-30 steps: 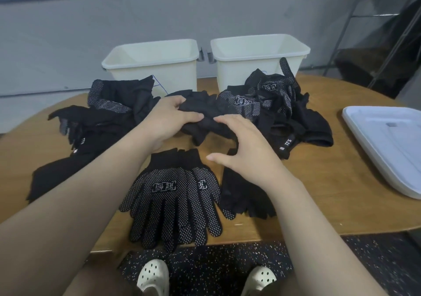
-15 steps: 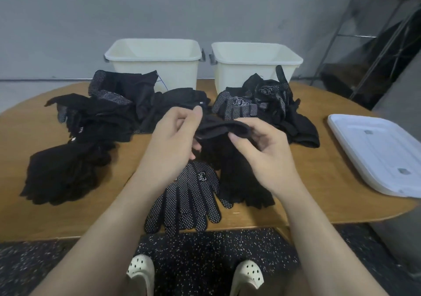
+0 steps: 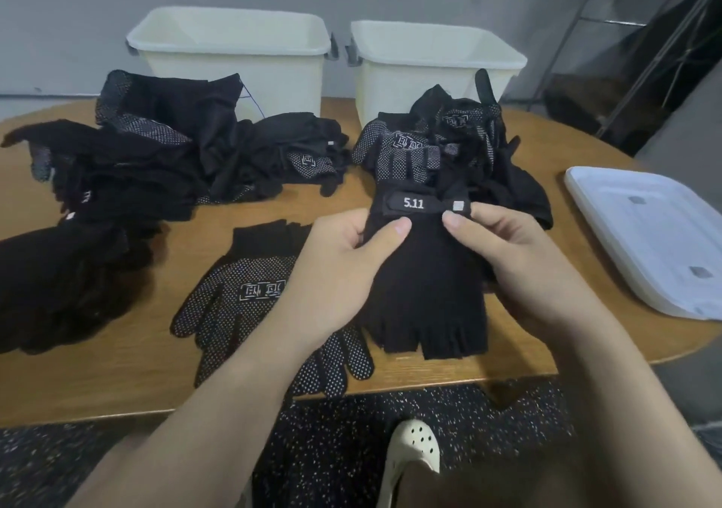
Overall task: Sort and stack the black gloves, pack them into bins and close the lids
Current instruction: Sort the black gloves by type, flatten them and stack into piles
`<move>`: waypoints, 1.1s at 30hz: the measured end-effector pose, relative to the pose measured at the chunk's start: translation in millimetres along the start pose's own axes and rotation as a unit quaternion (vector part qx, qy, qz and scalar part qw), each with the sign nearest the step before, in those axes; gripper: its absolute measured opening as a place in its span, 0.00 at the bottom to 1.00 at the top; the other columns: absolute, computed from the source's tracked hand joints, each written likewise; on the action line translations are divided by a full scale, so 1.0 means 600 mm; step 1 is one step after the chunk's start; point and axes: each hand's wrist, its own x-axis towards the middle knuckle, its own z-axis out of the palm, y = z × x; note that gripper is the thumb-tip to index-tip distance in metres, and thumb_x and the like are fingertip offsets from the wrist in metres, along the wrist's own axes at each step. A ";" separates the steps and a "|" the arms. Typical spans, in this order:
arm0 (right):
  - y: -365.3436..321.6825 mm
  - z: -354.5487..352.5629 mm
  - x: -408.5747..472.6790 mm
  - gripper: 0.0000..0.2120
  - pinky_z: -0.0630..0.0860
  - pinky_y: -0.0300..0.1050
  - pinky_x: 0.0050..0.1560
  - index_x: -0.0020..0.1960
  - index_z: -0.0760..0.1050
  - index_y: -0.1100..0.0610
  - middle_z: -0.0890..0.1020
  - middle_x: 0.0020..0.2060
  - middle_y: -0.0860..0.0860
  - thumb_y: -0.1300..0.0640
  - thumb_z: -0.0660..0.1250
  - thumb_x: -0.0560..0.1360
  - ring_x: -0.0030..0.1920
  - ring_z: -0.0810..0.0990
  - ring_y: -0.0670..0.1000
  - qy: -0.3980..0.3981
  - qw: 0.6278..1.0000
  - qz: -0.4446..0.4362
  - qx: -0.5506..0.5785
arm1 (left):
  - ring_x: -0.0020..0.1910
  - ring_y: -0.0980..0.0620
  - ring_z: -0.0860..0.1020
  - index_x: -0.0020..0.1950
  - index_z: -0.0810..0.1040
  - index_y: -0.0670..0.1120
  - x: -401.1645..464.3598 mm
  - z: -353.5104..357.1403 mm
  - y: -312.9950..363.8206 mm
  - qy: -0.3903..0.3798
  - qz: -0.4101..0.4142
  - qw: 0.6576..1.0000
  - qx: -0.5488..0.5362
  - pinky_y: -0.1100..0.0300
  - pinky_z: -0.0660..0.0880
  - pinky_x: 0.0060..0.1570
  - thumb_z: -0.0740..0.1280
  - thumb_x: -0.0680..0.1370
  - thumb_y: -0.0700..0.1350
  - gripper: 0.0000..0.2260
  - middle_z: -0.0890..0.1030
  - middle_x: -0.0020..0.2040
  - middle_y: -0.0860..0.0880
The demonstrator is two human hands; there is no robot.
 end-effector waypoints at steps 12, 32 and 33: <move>0.064 -0.046 0.033 0.10 0.77 0.57 0.51 0.44 0.81 0.55 0.84 0.43 0.59 0.49 0.75 0.76 0.48 0.82 0.62 0.072 0.975 -0.027 -0.210 | 0.32 0.38 0.83 0.46 0.79 0.39 0.034 0.006 -0.029 -0.014 -0.040 0.983 0.179 0.39 0.81 0.36 0.66 0.83 0.52 0.16 0.85 0.37 0.42; 0.095 -0.035 0.040 0.14 0.71 0.41 0.34 0.37 0.78 0.54 0.79 0.31 0.53 0.48 0.74 0.76 0.34 0.76 0.50 0.147 0.939 -0.037 -0.310 | 0.33 0.52 0.78 0.78 0.62 0.55 0.021 -0.017 -0.028 -0.062 0.043 0.968 0.238 0.63 0.76 0.45 0.69 0.82 0.44 0.28 0.77 0.35 0.50; 0.094 -0.034 0.039 0.14 0.70 0.41 0.33 0.37 0.78 0.54 0.79 0.30 0.53 0.48 0.74 0.77 0.34 0.76 0.50 0.146 0.938 -0.039 -0.311 | 0.30 0.53 0.75 0.78 0.62 0.55 0.022 -0.019 -0.026 -0.054 0.041 0.971 0.228 0.67 0.73 0.41 0.69 0.82 0.43 0.27 0.75 0.35 0.49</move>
